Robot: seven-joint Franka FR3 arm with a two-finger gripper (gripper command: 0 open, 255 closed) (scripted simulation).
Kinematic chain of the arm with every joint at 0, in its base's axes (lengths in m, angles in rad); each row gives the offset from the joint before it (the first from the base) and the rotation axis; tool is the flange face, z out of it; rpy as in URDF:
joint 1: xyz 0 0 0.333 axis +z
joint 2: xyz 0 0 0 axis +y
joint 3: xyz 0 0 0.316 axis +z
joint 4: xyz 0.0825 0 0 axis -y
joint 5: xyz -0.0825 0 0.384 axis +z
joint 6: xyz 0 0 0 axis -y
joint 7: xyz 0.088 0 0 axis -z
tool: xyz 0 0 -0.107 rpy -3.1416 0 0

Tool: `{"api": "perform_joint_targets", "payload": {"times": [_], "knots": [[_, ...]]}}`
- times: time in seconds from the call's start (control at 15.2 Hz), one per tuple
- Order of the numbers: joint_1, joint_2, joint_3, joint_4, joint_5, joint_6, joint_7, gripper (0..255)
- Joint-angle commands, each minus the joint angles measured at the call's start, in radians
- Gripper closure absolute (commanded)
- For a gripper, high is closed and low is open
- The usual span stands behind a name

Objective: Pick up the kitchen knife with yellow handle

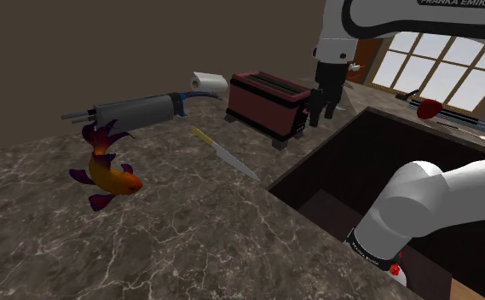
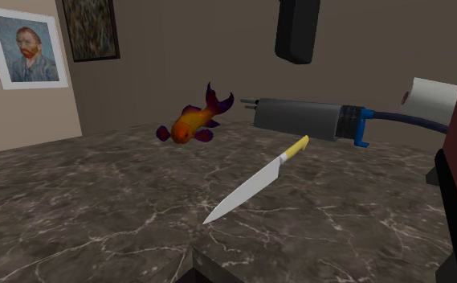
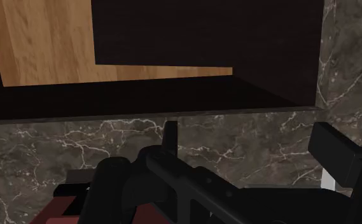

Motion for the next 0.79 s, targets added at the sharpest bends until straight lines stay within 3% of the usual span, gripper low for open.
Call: {"api": "perform_joint_targets", "payload": {"times": [0.0,0.73], "knots": [[0.000,0.000,0.000,0.000,0.000,0.000,0.000,0],[0.051,0.275,0.127,0.016,0.077,0.344,0.117,0]]}}
